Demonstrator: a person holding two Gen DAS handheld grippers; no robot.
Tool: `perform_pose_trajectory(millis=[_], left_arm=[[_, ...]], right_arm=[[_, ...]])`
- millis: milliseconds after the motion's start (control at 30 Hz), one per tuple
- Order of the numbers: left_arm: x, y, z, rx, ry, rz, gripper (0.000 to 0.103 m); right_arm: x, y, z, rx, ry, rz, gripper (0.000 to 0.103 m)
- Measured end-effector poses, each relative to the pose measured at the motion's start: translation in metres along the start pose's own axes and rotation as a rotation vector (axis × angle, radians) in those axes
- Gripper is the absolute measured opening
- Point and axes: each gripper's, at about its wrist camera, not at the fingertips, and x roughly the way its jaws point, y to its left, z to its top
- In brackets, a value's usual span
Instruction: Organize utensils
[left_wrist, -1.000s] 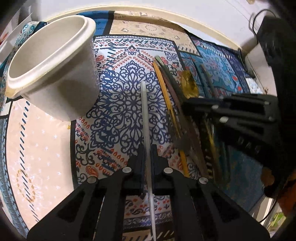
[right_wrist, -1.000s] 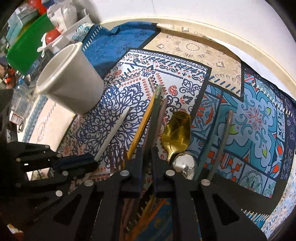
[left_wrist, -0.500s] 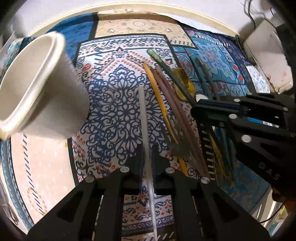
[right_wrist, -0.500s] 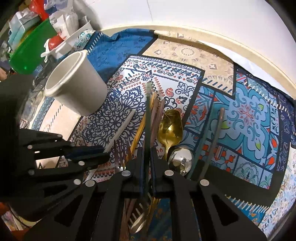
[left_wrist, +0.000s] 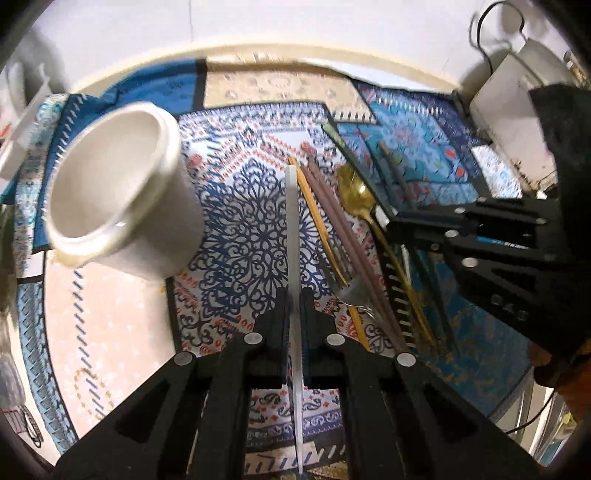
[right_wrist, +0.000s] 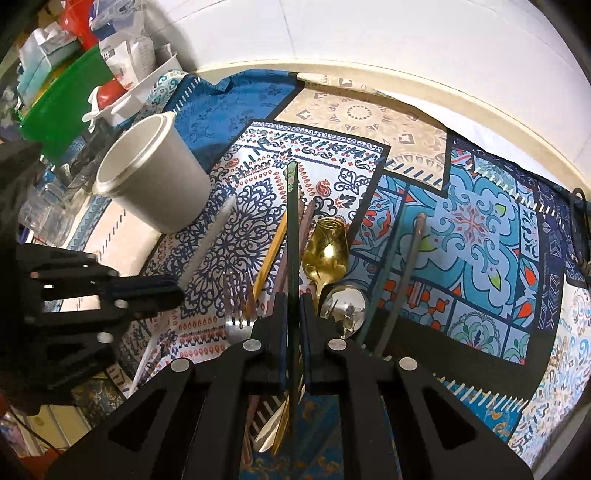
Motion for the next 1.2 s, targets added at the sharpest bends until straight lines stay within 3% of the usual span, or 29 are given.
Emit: perform_pose_trajectory(millis=[233, 800, 1200], left_arm=[[-0.039, 0.002, -0.006, -0.034, -0.091, 0.0, 0.003], [-0.12, 0.003, -0.013, -0.023, -0.322, 0.05, 0.003], [-0.171, 0.008, -0.009, -0.003, -0.464, 0.066, 0.0]], right_arm=[[-0.019, 0.008, 0.0, 0.014, -0.054, 0.006, 0.006], [-0.088, 0.036, 0.014, 0.025, -0.279, 0.003, 0.006], [-0.112, 0.07, 0.045, -0.021, -0.429, 0.009, 0.006]])
